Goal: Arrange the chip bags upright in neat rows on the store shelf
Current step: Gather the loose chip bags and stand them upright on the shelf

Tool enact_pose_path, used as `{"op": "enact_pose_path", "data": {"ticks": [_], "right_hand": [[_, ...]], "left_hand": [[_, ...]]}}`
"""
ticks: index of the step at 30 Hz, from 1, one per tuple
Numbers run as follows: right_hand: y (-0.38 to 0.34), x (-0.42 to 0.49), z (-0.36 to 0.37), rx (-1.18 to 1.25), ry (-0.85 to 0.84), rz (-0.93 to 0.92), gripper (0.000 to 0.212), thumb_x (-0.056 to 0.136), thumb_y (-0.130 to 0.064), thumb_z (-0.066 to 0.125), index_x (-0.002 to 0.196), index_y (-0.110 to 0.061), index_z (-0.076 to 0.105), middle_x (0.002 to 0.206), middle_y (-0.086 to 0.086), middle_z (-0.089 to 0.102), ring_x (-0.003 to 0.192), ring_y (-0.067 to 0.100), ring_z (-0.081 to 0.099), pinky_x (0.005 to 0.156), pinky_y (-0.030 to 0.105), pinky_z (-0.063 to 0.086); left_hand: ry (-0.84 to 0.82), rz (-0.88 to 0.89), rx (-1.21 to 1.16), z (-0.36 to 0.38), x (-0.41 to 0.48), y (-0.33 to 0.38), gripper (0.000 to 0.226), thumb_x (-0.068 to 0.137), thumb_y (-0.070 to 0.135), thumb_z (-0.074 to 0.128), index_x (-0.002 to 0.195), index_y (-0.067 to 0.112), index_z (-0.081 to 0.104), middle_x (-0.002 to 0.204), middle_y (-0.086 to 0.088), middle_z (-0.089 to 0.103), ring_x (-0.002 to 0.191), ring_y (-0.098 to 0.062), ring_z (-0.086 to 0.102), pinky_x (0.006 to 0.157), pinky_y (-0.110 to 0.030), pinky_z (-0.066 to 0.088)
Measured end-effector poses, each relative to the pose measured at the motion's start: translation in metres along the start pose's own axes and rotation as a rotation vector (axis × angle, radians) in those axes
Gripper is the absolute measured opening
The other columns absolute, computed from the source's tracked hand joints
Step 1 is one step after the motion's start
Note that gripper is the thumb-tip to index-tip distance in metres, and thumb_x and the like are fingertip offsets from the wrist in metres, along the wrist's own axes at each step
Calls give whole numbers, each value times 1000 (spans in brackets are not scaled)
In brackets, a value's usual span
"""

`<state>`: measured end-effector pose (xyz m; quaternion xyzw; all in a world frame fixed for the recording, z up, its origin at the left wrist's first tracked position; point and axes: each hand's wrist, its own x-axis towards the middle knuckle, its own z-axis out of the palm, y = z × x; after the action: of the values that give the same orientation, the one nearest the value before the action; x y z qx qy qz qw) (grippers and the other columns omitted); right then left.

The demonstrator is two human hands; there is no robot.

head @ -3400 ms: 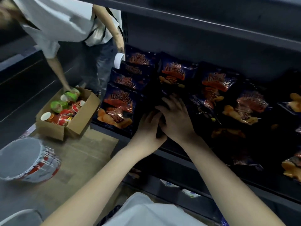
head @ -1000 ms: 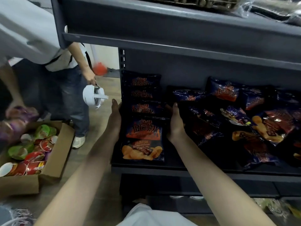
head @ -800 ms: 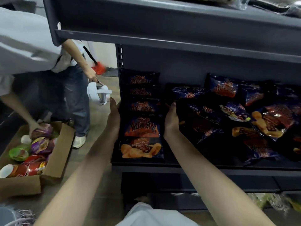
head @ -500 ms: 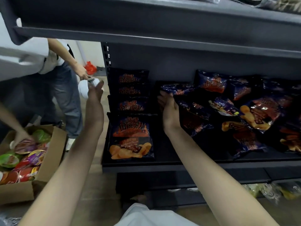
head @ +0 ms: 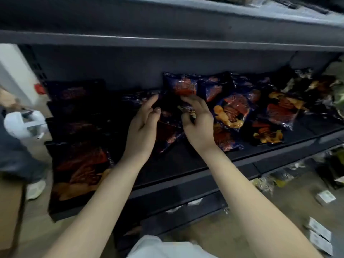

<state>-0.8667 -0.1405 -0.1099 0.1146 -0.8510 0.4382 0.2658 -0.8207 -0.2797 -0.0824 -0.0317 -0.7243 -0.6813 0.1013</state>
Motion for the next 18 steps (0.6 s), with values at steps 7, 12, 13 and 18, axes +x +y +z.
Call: {"op": "enact_pose_path", "data": {"ticks": [7,12,13,18], "right_hand": [[50,0,-78,-179,12,137,40,85,3,53,122,-9,60,134,12,44,117,18,48,90,-1,30],[92,-4,-99,-479,-247,199,58,84,-26,59,138,-35,39,156,4,14,142,35,13,114,56,17],[97,-6,-99,-497,-314,209,62,85,-32,58,141,-40,31,158,1,7,144,34,6,115,58,10],[115,-21,-81,-490,-465,199,68,89,-44,51,143,-54,10,158,-10,-7,145,31,-7,113,59,1]], "left_hand": [[66,-59,391,40,42,-40,57,86,39,51,140,24,37,143,-3,40,129,-22,39,108,-44,33],[63,-219,806,65,39,-72,74,87,37,55,146,18,15,156,-13,0,134,-46,22,108,-60,20],[55,-220,855,70,36,-71,75,88,38,54,147,19,12,156,-13,-5,134,-46,21,108,-60,20],[-71,-172,1081,96,23,-69,76,89,49,47,148,24,5,154,-12,-19,134,-47,22,107,-57,23]]}}
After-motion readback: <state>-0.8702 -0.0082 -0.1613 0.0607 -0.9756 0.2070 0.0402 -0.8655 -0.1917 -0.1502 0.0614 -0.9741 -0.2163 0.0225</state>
